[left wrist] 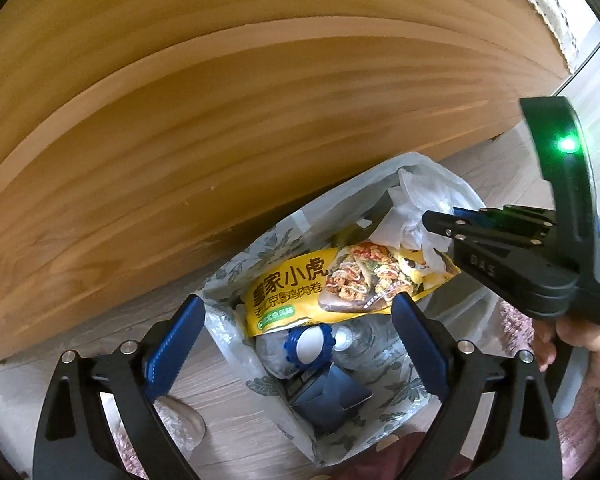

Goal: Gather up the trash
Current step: 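Open the right gripper to release the white plastic bag into the bin, then raise both open grippers out of the bin toward the bed, then move both open grippers over the bed toward the tissue and red snack bag, then grasp the crumpled white tissue with the right gripper, then grasp the red snack bag with the left gripper while right lifts the tissue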

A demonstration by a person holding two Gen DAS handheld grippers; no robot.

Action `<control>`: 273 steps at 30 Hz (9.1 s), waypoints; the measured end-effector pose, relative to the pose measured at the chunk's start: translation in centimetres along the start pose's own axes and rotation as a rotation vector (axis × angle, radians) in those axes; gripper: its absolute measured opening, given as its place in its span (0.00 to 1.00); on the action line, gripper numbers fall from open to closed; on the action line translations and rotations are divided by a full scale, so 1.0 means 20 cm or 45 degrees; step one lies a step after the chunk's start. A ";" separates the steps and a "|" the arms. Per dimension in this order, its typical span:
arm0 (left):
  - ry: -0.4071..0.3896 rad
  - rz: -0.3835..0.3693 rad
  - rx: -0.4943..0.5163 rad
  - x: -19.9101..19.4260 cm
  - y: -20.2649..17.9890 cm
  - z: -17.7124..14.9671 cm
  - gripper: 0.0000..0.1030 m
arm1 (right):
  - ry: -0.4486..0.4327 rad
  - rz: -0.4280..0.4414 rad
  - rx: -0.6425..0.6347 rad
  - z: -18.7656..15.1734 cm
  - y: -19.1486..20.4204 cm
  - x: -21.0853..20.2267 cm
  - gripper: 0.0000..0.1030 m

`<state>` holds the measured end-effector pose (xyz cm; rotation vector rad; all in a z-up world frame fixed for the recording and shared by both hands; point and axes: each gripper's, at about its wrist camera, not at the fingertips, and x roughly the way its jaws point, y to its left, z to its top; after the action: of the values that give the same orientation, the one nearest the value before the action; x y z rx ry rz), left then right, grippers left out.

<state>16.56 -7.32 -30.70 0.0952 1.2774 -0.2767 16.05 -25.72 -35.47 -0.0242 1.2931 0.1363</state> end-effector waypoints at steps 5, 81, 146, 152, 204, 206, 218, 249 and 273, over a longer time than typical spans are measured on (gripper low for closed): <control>-0.002 0.023 0.024 -0.01 -0.01 -0.02 0.88 | 0.049 -0.053 0.017 -0.01 -0.03 0.08 0.13; -0.362 0.089 0.023 -0.53 -0.04 -0.04 0.88 | -0.237 0.019 0.179 -0.06 -0.02 -0.45 0.92; -1.301 0.139 -0.252 -1.42 0.29 0.73 0.93 | -1.342 0.111 0.080 0.86 0.09 -1.44 0.92; -1.257 0.198 -0.224 -1.31 0.27 0.81 0.93 | -1.302 0.109 0.167 0.88 0.07 -1.36 0.92; -1.141 0.169 -0.289 -1.27 0.47 0.88 0.93 | -0.850 -0.018 0.040 1.33 0.04 -1.09 0.92; -1.132 0.160 -0.303 -1.25 0.49 0.91 0.93 | -0.787 -0.020 0.035 1.40 0.03 -1.03 0.92; -1.028 0.139 -0.297 -1.14 0.47 1.00 0.93 | -0.517 -0.008 0.100 1.56 -0.04 -0.71 0.15; -0.816 0.210 -0.389 -1.03 0.57 1.01 0.93 | -0.899 0.183 0.207 0.96 -0.13 -1.25 0.09; -0.788 0.199 -0.472 -0.99 0.66 0.95 0.37 | -0.906 0.200 0.200 0.93 -0.16 -1.24 0.09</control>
<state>32.50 4.13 -7.42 -0.1959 0.6825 0.0712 27.50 -29.26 -6.77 0.2420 0.5903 0.1583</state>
